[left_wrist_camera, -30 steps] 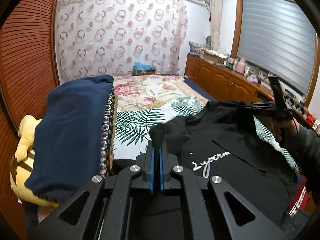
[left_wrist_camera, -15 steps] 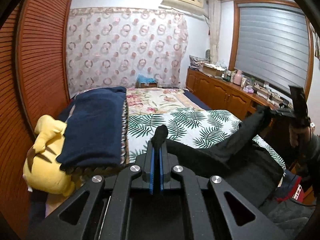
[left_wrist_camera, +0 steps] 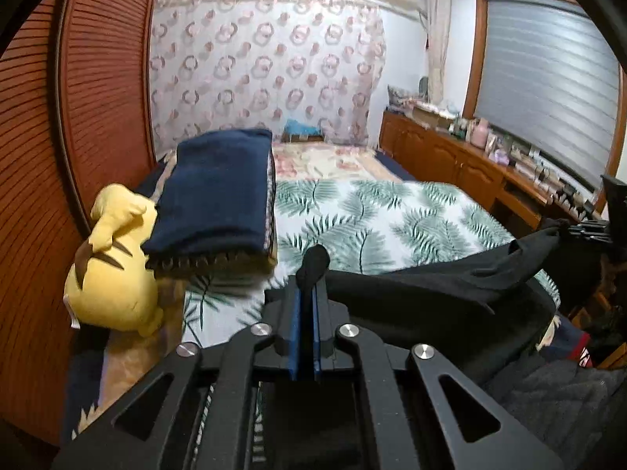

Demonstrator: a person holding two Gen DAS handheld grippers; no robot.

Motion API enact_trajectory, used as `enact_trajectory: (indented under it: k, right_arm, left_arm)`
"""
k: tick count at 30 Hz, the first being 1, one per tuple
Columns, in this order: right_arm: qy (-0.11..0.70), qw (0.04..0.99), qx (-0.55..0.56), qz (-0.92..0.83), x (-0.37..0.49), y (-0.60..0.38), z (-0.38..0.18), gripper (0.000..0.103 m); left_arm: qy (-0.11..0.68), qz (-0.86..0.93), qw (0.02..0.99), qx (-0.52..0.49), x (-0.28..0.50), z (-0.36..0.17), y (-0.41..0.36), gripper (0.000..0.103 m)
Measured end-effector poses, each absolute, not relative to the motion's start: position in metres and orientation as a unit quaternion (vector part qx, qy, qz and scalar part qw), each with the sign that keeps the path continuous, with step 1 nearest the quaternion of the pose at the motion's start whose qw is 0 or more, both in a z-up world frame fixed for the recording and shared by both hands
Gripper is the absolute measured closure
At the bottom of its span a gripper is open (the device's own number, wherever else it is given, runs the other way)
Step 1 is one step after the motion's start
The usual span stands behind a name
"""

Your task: Fold small clothes

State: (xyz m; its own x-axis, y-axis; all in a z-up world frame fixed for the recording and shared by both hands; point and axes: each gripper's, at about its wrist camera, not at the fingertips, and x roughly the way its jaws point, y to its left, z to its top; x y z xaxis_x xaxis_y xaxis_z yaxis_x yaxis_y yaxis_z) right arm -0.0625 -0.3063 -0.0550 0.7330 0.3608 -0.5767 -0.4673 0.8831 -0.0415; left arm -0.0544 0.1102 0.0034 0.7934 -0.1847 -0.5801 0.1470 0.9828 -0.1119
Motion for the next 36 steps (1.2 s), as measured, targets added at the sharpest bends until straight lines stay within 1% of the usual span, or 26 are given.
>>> enact_trajectory:
  k: [4,5,6,7,8,9,12,13,14,15,16,17,18,22,27,32,36]
  right_arm:
    - [0.309,0.923,-0.083,0.216,-0.055,-0.307,-0.061,0.097]
    - [0.313,0.922,-0.083,0.213,-0.054,-0.307,-0.061,0.097]
    - [0.313,0.922,-0.086,0.210,-0.053,-0.306,-0.060,0.097]
    - [0.312,0.922,-0.088,0.209,-0.050,-0.306,-0.059,0.097]
    - [0.310,0.923,-0.090,0.208,-0.047,-0.305,-0.057,0.093]
    - [0.306,0.925,-0.091,0.205,-0.046,-0.305,-0.055,0.090]
    - [0.300,0.930,-0.097,0.187,-0.045,-0.304,-0.052,0.084]
    - [0.296,0.932,-0.099,0.185,-0.043,-0.304,-0.050,0.080]
    - [0.292,0.934,-0.101,0.183,-0.043,-0.304,-0.049,0.074]
    - [0.288,0.935,-0.104,0.177,-0.041,-0.303,-0.047,0.067]
    - [0.285,0.936,-0.109,0.173,-0.037,-0.301,-0.048,0.063]
    - [0.284,0.937,-0.112,0.171,-0.035,-0.300,-0.052,0.056]
    - [0.284,0.937,-0.116,0.168,-0.029,-0.298,-0.054,0.053]
    - [0.295,0.934,-0.109,0.170,-0.006,-0.293,-0.078,0.053]
    - [0.324,0.925,-0.090,0.176,0.023,-0.289,-0.101,0.053]
    - [0.336,0.922,-0.078,0.174,0.042,-0.296,-0.118,0.053]
    - [0.348,0.920,-0.073,0.165,0.050,-0.303,-0.124,0.050]
  left_arm:
    - [0.336,-0.090,0.937,-0.033,-0.052,-0.010,0.108,0.097]
    - [0.338,-0.089,0.936,-0.031,-0.051,-0.012,0.108,0.092]
    - [0.337,-0.086,0.937,-0.027,-0.050,-0.012,0.108,0.082]
    - [0.335,-0.082,0.938,-0.023,-0.050,-0.012,0.109,0.076]
    - [0.334,-0.081,0.939,-0.026,-0.050,-0.011,0.109,0.065]
    - [0.333,-0.085,0.939,-0.031,-0.048,-0.011,0.111,0.057]
    - [0.335,-0.084,0.938,-0.024,-0.043,-0.010,0.112,0.052]
    - [0.336,-0.082,0.938,-0.019,-0.040,-0.010,0.112,0.049]
    - [0.338,-0.083,0.937,-0.018,-0.037,-0.011,0.113,0.038]
    - [0.339,-0.084,0.937,-0.019,-0.033,-0.012,0.114,0.029]
    - [0.341,-0.085,0.936,-0.020,-0.028,-0.014,0.116,0.028]
    - [0.343,-0.086,0.935,-0.021,-0.024,-0.015,0.116,0.027]
    - [0.346,-0.085,0.934,-0.021,-0.018,-0.018,0.117,0.027]
    - [0.353,-0.086,0.931,-0.023,0.005,-0.030,0.118,0.027]
    - [0.390,-0.079,0.917,-0.020,0.038,-0.056,0.120,0.027]
    - [0.415,-0.082,0.906,-0.022,0.051,-0.074,0.122,0.027]
    - [0.429,-0.088,0.899,-0.022,0.052,-0.085,0.119,0.027]
